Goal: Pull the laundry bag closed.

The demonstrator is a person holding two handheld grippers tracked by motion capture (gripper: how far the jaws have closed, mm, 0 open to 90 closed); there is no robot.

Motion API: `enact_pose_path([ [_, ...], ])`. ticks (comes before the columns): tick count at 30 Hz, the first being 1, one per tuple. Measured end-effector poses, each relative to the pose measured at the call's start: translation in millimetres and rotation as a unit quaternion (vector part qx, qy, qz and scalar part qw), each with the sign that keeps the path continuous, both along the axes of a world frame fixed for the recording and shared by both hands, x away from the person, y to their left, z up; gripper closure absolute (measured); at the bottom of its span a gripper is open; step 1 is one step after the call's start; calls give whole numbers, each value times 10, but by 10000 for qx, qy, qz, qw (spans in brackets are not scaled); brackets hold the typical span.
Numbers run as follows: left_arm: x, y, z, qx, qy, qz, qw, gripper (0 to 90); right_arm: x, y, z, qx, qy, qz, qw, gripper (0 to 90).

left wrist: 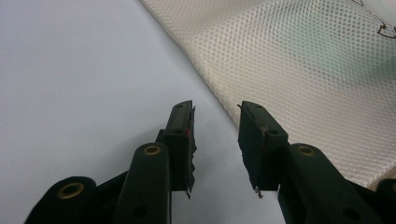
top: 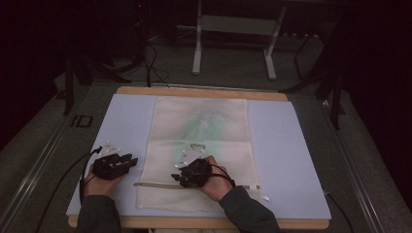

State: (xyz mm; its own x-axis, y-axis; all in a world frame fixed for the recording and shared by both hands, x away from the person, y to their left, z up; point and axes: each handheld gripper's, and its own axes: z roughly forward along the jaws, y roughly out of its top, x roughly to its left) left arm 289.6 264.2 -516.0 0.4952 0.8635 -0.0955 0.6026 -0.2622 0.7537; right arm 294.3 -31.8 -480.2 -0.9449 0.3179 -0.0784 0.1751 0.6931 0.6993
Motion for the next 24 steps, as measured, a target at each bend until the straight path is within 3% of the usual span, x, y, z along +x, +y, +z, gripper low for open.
enact_pose_path([
  [11,3,-9,2,-60,30,-63,10000,654,-4,113,-30,-54,38,158,9999,650],
  [18,3,2,-5,-72,65,-86,9999,655,-20,208,-46,-94,144,324,9993,718],
  [24,0,5,0,-77,50,-98,9999,655,-32,298,-61,-114,162,421,9989,722],
])
